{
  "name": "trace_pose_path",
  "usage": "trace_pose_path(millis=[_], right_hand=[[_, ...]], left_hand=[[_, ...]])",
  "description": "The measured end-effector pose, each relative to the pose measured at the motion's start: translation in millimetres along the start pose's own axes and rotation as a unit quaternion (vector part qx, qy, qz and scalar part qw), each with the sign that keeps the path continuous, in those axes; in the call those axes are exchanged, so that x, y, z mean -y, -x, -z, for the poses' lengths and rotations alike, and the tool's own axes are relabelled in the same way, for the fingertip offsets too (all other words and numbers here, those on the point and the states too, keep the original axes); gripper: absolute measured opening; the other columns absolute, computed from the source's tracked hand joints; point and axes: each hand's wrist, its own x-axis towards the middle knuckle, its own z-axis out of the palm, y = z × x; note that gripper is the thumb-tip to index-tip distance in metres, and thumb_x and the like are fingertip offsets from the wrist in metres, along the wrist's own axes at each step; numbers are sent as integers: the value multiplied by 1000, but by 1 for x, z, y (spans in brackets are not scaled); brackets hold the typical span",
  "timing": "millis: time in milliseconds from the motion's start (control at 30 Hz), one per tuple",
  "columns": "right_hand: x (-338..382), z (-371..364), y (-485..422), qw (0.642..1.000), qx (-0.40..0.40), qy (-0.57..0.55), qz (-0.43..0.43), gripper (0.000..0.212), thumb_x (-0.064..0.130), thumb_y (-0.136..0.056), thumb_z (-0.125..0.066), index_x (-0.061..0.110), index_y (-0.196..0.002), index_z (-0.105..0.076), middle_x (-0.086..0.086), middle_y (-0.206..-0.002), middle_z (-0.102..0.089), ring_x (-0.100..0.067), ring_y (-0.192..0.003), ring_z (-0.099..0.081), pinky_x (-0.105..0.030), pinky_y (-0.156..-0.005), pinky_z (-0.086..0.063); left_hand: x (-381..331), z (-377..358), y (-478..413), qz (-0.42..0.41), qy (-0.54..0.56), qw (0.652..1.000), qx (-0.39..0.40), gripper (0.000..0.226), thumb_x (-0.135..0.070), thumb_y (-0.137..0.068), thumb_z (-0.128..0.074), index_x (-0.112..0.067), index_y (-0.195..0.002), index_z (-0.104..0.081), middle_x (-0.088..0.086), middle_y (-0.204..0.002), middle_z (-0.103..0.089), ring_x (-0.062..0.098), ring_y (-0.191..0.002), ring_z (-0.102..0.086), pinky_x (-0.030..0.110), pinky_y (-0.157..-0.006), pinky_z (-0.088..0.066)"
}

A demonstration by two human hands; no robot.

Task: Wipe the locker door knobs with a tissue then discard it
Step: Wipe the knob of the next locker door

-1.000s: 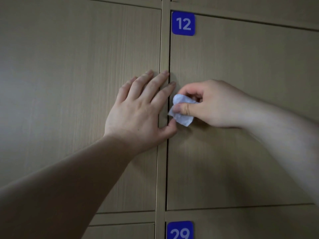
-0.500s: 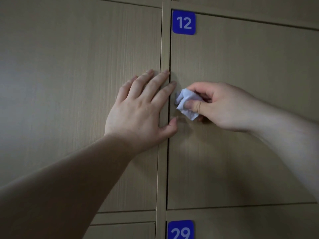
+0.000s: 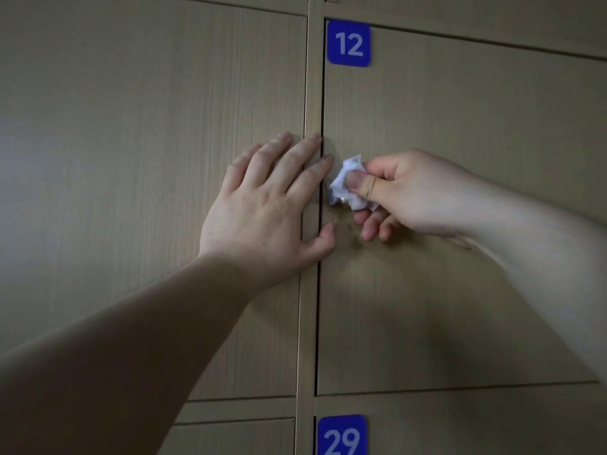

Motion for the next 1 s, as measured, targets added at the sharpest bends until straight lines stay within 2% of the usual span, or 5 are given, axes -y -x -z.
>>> trace_pose_path(millis=[300,533,667,867,1000], right_hand=[[-8,16,4,994,81,61,49,23,19,-93,-63,38,-106,-67,4,-85,-76,-15,-75,-75,-29,-66,-56],[13,21,3,937,-3,333,103,23,51,-73,-69,42,-93,-66,20,-73,-68,4,-71,-63,-25,-69,-49],[16,11,-7,959,24,272,81,21,49,-79,-67,28,-81,-63,5,-65,-72,-9,-58,-68,-32,-62,-53],[2,7,-8,999,39,7,17,18,28,-96,-58,15,-88,-67,0,-62,-69,-9,-53,-67,-17,-48,-48],[2,12,-7,996,86,8,-6,17,24,-96,-58,11,-95,-69,-3,-68,-70,-15,-62,-72,-18,-50,-51]], left_hand=[[1,0,0,1,6,1000,6,75,-63,-84,-46,-26,-149,-43,-3,-160,-33,23,-148,-28,44,-119,-21],[1,-1,0,2,8,1000,-4,74,-62,-84,-46,-26,-149,-45,-3,-160,-34,23,-148,-28,42,-119,-20],[0,-2,0,2,7,1000,-8,73,-62,-84,-46,-27,-147,-45,-3,-159,-35,23,-147,-29,43,-118,-21],[1,0,0,2,11,1000,1,74,-63,-84,-44,-26,-149,-44,-3,-160,-33,23,-148,-27,44,-119,-21],[1,0,0,1,9,1000,5,74,-63,-85,-44,-26,-149,-44,-3,-160,-32,23,-148,-26,44,-118,-21]])
